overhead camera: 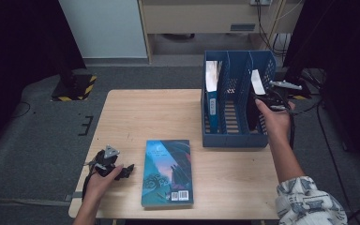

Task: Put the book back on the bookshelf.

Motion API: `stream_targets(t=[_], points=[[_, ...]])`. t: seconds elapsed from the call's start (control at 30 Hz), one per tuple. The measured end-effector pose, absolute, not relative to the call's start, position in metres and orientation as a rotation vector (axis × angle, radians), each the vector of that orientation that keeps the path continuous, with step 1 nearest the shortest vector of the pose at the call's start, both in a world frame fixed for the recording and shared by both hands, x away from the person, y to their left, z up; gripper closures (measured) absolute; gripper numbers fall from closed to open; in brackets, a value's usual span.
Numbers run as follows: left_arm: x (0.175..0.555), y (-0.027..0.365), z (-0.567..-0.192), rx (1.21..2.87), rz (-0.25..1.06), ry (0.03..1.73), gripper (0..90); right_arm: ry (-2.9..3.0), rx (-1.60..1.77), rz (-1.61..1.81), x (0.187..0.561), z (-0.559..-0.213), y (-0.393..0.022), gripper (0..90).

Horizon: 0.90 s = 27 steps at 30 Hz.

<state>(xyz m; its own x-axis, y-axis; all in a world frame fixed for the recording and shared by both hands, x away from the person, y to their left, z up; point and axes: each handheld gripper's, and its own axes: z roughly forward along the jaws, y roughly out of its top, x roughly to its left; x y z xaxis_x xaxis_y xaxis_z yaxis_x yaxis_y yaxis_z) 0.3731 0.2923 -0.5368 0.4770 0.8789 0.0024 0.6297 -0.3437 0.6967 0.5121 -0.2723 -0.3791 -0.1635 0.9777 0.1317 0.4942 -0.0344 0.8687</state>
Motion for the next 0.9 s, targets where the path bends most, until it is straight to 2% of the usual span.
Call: stream_targets(t=[0.17, 0.5, 0.9], points=[[0.373, 0.292, -0.537, 2.091, 0.507, 1.243, 0.0, 1.705, 1.585, 1.192, 0.508, -0.38, -0.278, 25.9], [0.373, 0.292, -0.537, 2.091, 0.507, 1.243, 0.0, 1.734, 1.511, 1.174, 0.487, -0.381, -0.28, 16.0], [0.373, 0.292, -0.537, 2.09, 0.508, 1.245, 0.0, 1.809, 1.43, 1.207, 0.446, -0.408, -0.268, 12.4]])
